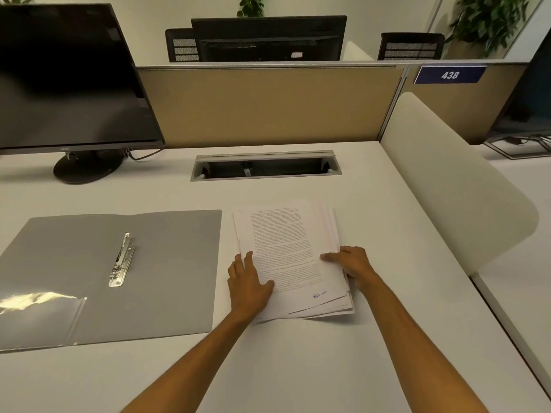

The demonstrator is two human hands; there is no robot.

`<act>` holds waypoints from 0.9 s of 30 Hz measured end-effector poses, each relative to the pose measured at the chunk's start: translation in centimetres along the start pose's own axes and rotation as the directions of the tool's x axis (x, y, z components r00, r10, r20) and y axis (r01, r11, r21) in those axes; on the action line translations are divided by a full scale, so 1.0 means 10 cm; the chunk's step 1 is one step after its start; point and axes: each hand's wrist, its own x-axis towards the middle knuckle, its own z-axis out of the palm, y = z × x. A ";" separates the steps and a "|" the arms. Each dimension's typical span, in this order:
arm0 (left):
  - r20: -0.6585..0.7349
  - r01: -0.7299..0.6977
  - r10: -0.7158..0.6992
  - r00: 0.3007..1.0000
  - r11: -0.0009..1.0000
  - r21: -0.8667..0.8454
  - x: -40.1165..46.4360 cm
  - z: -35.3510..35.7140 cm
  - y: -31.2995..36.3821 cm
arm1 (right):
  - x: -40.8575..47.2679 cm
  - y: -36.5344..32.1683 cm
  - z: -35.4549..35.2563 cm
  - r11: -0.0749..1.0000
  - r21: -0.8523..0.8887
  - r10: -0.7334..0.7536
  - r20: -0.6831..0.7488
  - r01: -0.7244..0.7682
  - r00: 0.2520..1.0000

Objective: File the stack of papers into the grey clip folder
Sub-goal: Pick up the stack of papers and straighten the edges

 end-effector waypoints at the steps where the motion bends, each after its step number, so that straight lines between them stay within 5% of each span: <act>1: 0.001 0.001 -0.001 1.000 1.000 0.000 0.00 0.00 0.00 | -0.01 -0.02 -0.02 0.999 0.050 0.005 0.023 -0.007 1.000; 10: 0.029 -0.001 0.001 1.000 1.000 -0.006 0.00 0.01 -0.02 | 0.00 -0.01 0.01 0.995 0.095 -0.016 0.167 0.000 0.986; 15: -0.008 0.065 -0.068 0.998 0.973 -0.221 0.17 -0.16 0.01 | -0.14 -0.12 0.00 0.975 0.176 -0.169 0.171 0.138 0.971; 18: 0.084 0.129 -0.100 0.991 0.869 -0.478 0.37 -0.43 0.11 | -0.28 -0.24 -0.02 0.946 0.204 -0.290 0.195 0.251 0.937; 23: 0.476 0.316 0.129 0.870 0.596 -0.739 0.69 -0.83 0.24 | -0.49 -0.47 -0.06 0.887 0.261 -0.435 0.194 0.381 0.879; 27: 0.329 0.172 0.202 0.922 0.548 -0.819 0.76 -1.01 0.46 | -0.57 -0.65 -0.10 0.847 0.294 -0.498 0.151 0.442 0.854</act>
